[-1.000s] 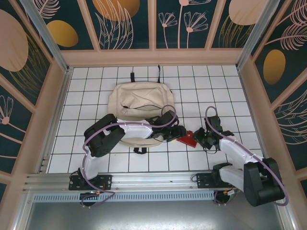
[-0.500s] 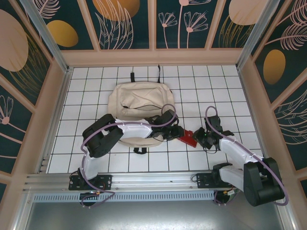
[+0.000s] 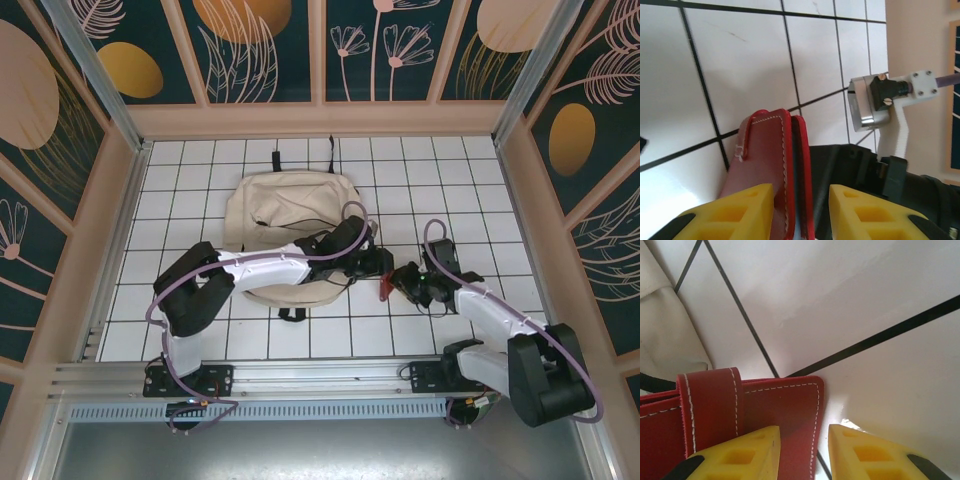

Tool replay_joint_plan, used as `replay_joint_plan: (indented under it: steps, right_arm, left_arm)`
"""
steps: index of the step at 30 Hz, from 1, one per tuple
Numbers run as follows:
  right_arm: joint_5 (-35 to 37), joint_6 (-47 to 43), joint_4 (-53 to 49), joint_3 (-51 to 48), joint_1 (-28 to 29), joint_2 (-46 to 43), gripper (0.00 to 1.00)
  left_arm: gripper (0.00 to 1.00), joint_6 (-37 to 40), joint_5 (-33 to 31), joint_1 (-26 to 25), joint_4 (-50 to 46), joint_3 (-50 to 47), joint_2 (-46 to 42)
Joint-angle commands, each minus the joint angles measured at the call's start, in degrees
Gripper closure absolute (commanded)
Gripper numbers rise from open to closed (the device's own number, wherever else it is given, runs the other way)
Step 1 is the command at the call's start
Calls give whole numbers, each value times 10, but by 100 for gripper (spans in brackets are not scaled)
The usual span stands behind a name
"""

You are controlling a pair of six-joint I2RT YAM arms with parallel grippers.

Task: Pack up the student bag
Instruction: Pick up the card holder from the bottom-right of the table, then pass the card holder.

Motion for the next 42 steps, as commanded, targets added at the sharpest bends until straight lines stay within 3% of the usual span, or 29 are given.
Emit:
replay_joint_plan:
  steps: [1, 15, 18, 24, 27, 30, 35, 42]
  right_arm:
    - [-20, 12, 32, 11, 13, 16, 68]
    - [-10, -1, 47, 48, 48, 89, 68]
    - [-5, -5, 42, 48, 48, 90, 67]
    - [19, -21, 26, 55, 47, 60, 60]
    - [31, -30, 4, 66, 39, 40, 53]
    - [-1, -46, 20, 66, 34, 2, 38]
    - [-47, -34, 84, 71, 31, -55, 25]
    - [-185, 40, 270, 87, 44, 5, 13]
  left_arm:
    - [64, 4, -29, 12, 1, -29, -28]
    - [62, 33, -21, 32, -20, -47, -29]
    - [65, 44, -14, 33, -19, -46, -26]
    - [83, 61, -24, 41, -24, -48, -34]
    - [92, 75, -45, 48, -35, -55, -55]
    - [93, 87, -69, 59, -38, -71, -94]
    - [92, 95, -113, 85, -38, -107, -185]
    - [92, 75, -119, 136, -30, -174, -300]
